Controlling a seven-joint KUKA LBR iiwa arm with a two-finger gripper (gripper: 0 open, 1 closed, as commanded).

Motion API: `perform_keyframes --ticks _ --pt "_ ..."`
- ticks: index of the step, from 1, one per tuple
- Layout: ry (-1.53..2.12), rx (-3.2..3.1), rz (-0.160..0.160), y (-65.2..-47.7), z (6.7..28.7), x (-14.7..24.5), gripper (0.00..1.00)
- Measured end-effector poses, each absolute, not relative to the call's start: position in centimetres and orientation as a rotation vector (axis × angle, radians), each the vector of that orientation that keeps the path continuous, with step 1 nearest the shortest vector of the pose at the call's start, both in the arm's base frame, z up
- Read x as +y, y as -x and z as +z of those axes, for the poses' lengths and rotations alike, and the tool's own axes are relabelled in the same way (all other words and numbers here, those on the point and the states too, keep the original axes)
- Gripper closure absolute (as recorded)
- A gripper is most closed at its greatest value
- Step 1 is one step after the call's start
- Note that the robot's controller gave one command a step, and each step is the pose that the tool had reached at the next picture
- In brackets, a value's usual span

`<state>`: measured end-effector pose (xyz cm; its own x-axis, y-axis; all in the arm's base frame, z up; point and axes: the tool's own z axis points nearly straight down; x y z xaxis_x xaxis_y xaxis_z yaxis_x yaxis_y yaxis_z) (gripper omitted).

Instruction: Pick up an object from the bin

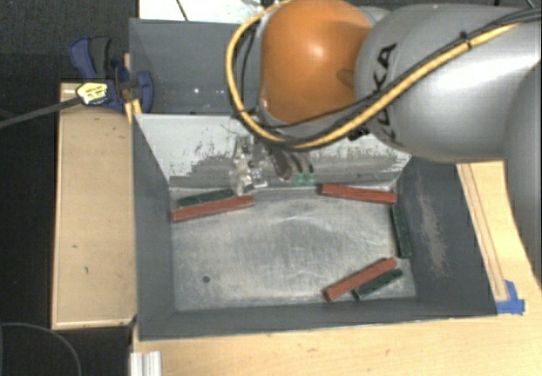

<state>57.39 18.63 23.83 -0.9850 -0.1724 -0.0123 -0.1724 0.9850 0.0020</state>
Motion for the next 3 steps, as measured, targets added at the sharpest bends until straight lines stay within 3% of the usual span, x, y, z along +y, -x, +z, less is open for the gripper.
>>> perform_keyframes --ticks 1,2,3 --pt "0.327 3.122 0.003 -55.8 15.0 19.6 0.0" --pt "0.324 3.122 0.002 -55.8 15.0 19.6 0.0" --pt "0.368 3.11 0.004 -57.9 11.6 22.0 0.0"
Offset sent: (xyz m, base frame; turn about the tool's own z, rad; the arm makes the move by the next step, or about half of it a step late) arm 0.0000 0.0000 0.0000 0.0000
